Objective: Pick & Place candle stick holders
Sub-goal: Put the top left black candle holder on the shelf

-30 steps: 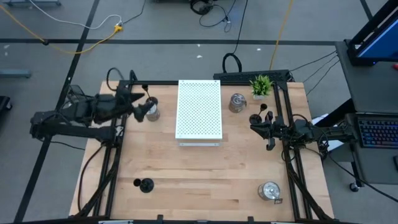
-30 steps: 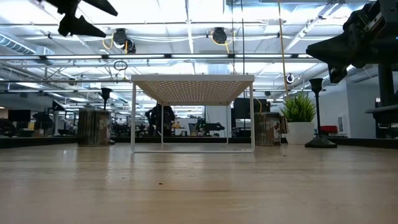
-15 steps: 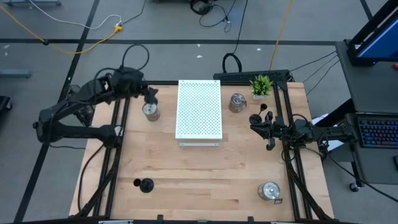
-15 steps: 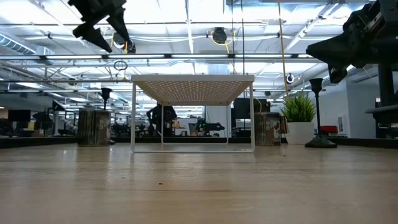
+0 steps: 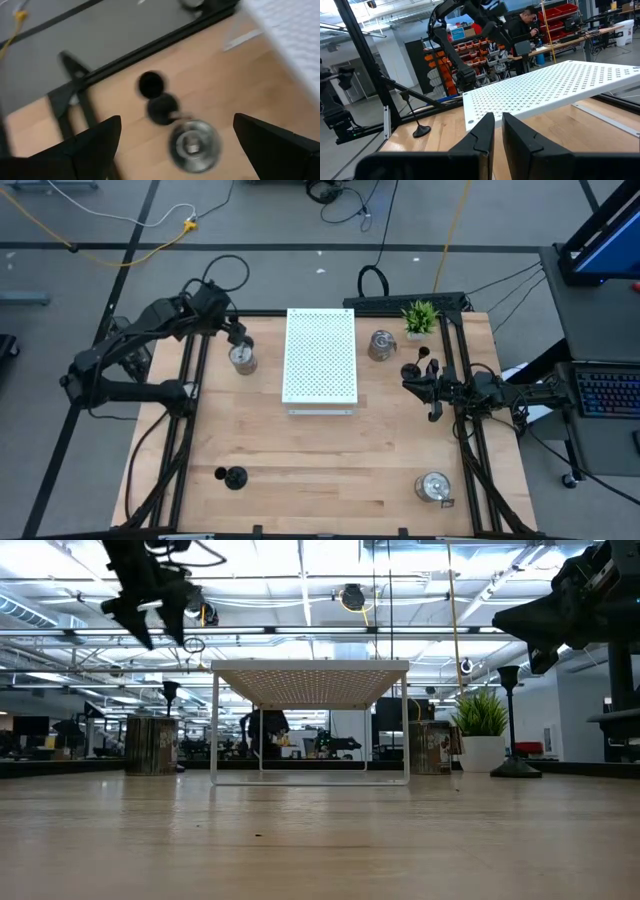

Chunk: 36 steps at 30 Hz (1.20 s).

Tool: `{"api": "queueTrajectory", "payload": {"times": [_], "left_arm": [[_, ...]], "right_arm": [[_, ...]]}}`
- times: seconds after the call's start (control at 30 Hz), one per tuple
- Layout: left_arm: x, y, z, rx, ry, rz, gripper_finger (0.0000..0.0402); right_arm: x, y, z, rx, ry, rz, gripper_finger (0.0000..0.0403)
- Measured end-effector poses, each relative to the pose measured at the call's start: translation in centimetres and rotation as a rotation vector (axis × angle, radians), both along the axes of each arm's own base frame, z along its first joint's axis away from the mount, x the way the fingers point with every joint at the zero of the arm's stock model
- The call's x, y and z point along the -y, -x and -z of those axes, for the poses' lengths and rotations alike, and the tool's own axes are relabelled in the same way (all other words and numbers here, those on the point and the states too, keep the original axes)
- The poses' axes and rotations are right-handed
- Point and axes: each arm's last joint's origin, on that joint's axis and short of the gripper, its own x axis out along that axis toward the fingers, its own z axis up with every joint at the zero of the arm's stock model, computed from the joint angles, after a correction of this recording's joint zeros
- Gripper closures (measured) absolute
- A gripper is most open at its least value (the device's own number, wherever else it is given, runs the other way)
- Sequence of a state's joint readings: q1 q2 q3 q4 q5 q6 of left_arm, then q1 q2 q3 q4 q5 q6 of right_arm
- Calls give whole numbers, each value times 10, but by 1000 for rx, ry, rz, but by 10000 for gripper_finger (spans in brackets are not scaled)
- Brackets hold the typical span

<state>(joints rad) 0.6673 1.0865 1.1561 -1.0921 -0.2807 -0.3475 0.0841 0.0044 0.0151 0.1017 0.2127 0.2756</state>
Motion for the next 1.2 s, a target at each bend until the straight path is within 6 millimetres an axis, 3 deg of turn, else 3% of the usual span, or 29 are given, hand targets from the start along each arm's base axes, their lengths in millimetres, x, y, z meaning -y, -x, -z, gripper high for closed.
{"api": "queueTrajectory", "payload": {"times": [0.3, 0.67, 1.2], "left_arm": [[-13, 0, 8, -58, 18, -48, 9], [-32, -20, 32, -192, 64, -57, 9], [-38, -27, 41, -197, 100, -89, 9]], "right_arm": [[0, 0, -1, 11, -1, 0, 376], [0, 1, -8, 81, -7, 0, 376], [0, 1, -8, 82, -7, 0, 376]]}}
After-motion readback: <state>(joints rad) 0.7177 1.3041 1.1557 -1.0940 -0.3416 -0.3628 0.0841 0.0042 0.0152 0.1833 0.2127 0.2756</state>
